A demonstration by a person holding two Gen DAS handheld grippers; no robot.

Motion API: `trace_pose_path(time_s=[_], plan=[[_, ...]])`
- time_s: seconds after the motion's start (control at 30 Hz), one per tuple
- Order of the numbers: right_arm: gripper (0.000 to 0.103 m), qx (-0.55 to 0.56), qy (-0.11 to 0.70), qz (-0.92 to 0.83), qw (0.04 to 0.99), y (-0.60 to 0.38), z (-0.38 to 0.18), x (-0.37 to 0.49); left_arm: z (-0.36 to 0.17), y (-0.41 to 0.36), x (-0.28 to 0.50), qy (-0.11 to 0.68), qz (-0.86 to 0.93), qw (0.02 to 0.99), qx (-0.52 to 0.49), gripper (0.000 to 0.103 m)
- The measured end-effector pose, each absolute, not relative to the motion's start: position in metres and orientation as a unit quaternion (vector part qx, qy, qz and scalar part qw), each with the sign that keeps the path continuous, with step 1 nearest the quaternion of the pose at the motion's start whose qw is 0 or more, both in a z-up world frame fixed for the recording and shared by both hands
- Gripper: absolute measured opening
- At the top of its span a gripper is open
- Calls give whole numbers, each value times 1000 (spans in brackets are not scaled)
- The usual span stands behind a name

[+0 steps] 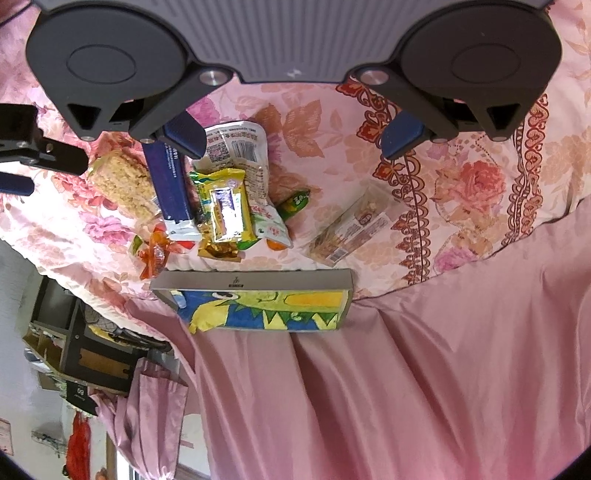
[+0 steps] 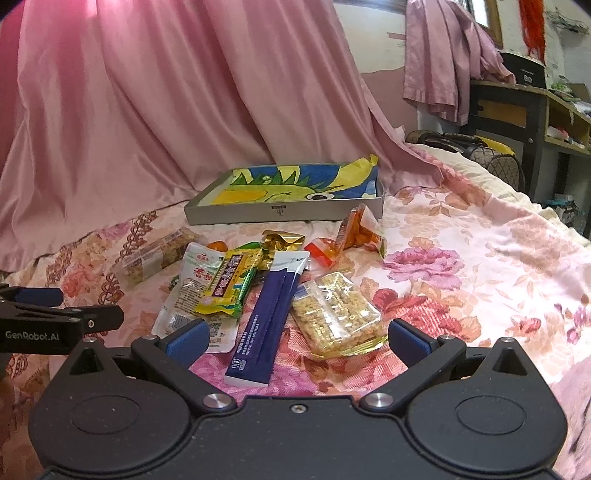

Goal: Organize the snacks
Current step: 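Move the left tool to the white bag while the right tool approaches the blue stick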

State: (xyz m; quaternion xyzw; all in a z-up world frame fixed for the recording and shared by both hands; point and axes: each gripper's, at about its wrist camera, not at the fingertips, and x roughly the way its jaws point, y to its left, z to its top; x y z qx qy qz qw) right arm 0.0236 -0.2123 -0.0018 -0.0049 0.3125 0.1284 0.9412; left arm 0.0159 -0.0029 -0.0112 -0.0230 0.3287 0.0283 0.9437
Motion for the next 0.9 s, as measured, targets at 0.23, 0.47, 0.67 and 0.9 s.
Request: trace_pose_path(time_s=[0.23, 0.47, 0.67, 0.9], plan=[[102, -18, 326, 162, 931, -211, 0, 51, -23, -2, 46, 366, 16, 930, -17, 103], [102, -4, 381, 205, 901, -201, -17, 88, -29, 2, 86, 386, -13, 921, -39, 103], [95, 16, 422, 237, 875, -193, -36, 104, -39, 5, 110, 407, -50, 912, -32, 100], [78, 23, 445, 246, 861, -185, -53, 111, -47, 2, 114, 424, -109, 899, -10, 77]])
